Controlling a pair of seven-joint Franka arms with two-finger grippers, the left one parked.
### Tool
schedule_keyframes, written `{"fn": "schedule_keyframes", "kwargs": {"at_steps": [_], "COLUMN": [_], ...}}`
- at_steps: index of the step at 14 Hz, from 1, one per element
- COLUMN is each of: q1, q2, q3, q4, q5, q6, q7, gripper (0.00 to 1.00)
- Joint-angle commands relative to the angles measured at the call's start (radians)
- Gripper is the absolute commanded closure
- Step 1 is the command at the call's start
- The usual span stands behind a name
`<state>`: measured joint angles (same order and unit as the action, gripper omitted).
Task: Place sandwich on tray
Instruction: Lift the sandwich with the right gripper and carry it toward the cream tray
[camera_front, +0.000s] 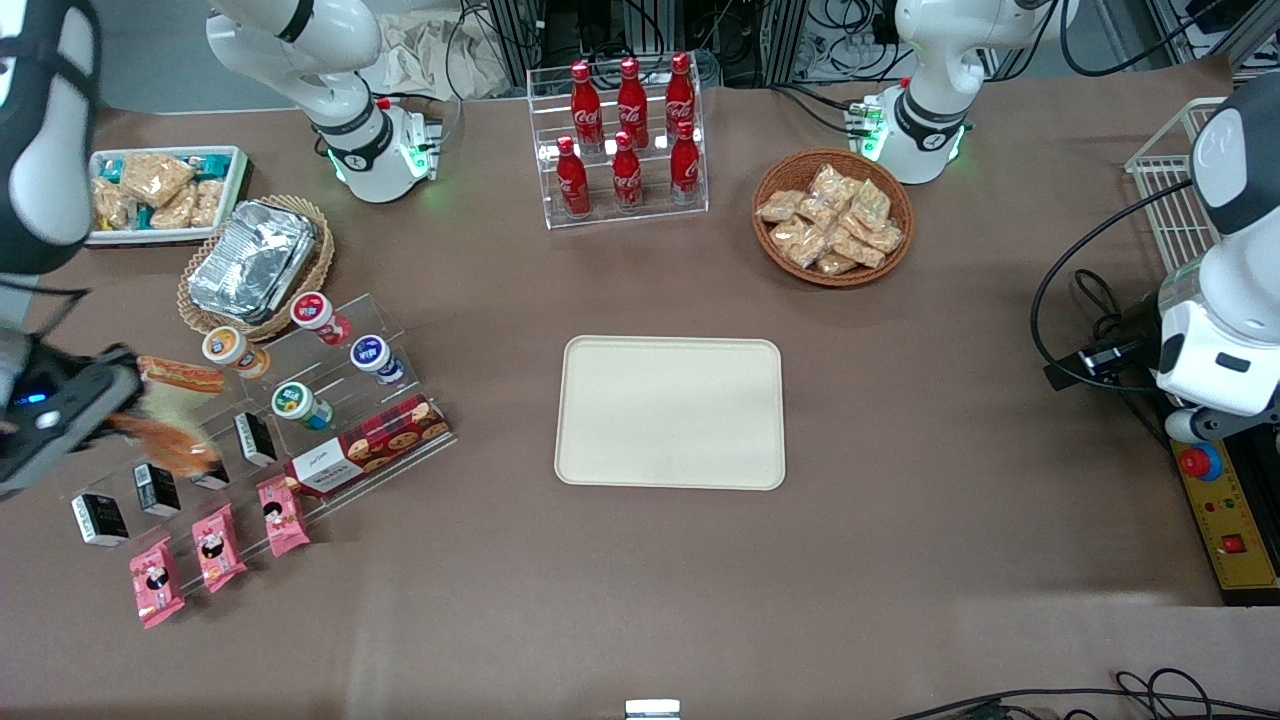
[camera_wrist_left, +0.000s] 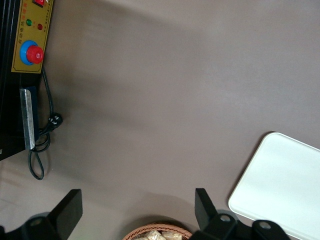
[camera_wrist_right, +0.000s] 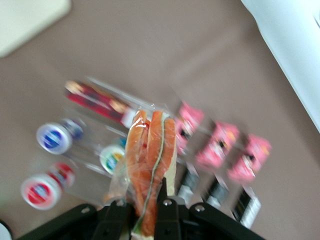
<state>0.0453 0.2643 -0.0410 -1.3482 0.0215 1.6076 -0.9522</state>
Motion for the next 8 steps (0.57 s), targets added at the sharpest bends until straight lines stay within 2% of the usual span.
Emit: {"fn": "schedule_keyframes", "kwargs": {"at_steps": [1, 4, 8], "q1": [0.091, 0.252, 0.418], "q2": [0.022, 0.056, 0.141], "q3": [0.007, 0.007, 0.009], "q4": [0.001, 0.003, 0.0], "q5": [0.069, 0.069, 0.074], "q6": [-0.011, 0.021, 0.179], "q7": [0.001, 0.068, 0.116], "gripper": [0.87, 0.87, 0.86]}}
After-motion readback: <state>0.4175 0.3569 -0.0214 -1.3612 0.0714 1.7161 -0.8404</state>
